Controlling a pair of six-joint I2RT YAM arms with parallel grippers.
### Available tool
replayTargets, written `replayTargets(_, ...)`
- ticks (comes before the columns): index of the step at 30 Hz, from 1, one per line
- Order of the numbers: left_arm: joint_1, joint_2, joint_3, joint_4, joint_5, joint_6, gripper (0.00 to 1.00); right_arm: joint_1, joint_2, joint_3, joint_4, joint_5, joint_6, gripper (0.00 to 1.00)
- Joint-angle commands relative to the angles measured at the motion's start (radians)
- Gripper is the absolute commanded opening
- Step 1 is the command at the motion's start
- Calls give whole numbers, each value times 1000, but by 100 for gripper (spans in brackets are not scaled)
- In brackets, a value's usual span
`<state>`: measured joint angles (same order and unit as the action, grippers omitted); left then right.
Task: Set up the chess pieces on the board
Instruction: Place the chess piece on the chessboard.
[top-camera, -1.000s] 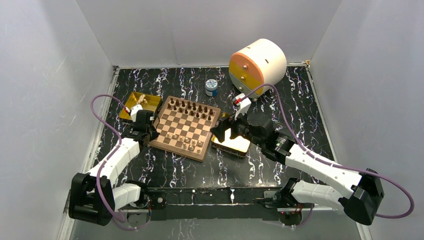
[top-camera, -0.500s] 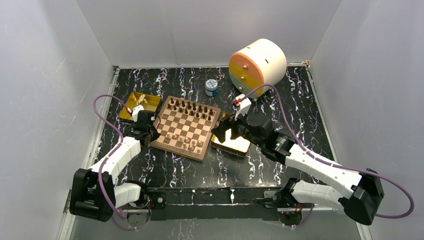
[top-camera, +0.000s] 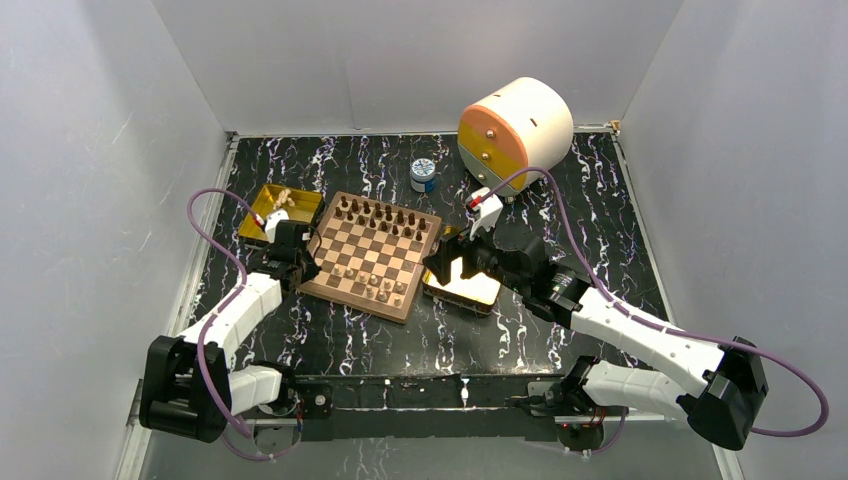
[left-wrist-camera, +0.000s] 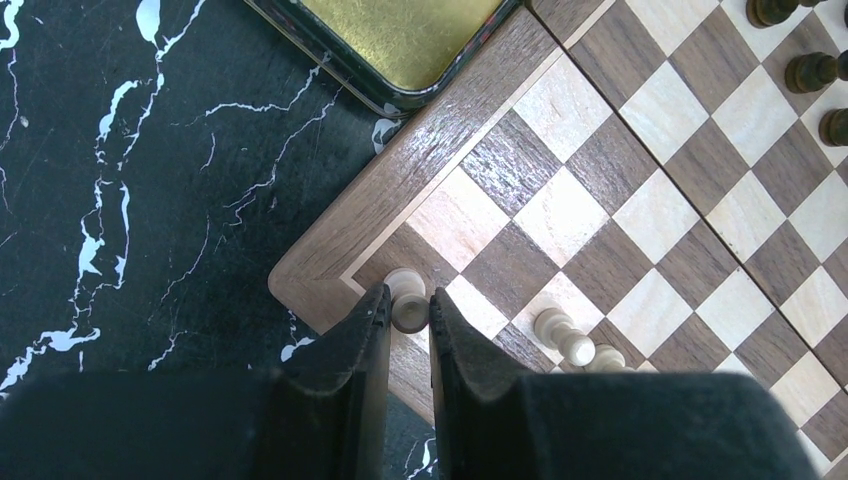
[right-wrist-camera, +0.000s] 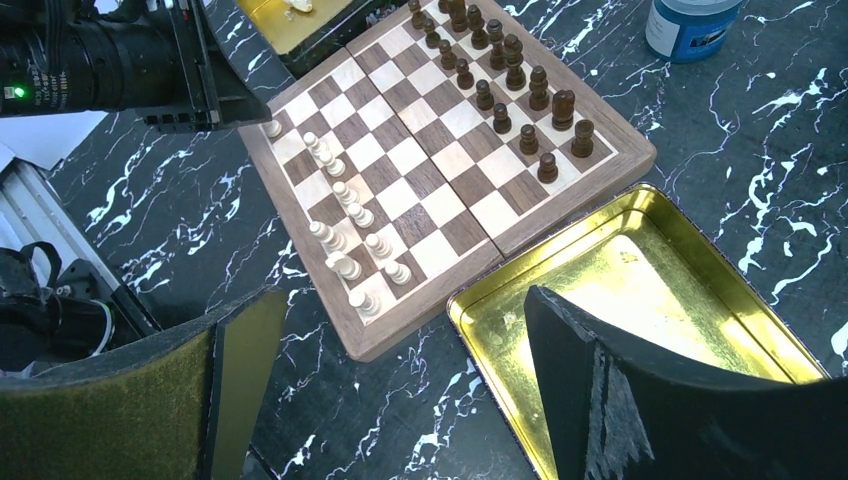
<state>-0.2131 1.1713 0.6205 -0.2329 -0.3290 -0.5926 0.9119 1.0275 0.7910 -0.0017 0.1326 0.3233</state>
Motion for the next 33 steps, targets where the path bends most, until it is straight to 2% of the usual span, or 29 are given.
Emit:
replayTargets(1,-2,18,4,17,-13,4,13,2,-11,51,27,20,12,99)
replayTargets(14,-2,18,15,-3,-22,12,19,2,-10,51,29,16,17,99)
replayTargets(21,-2,0,72,-59,-9,18,28,2,-14,48,27,15,21,99)
replayTargets(28,-2,-22,181,-122,47,20,33,2,1,52,15,-2,33,99)
replayTargets(33,-2,10,256,-166,147,46,33,1,14,52,3,-11,59,99)
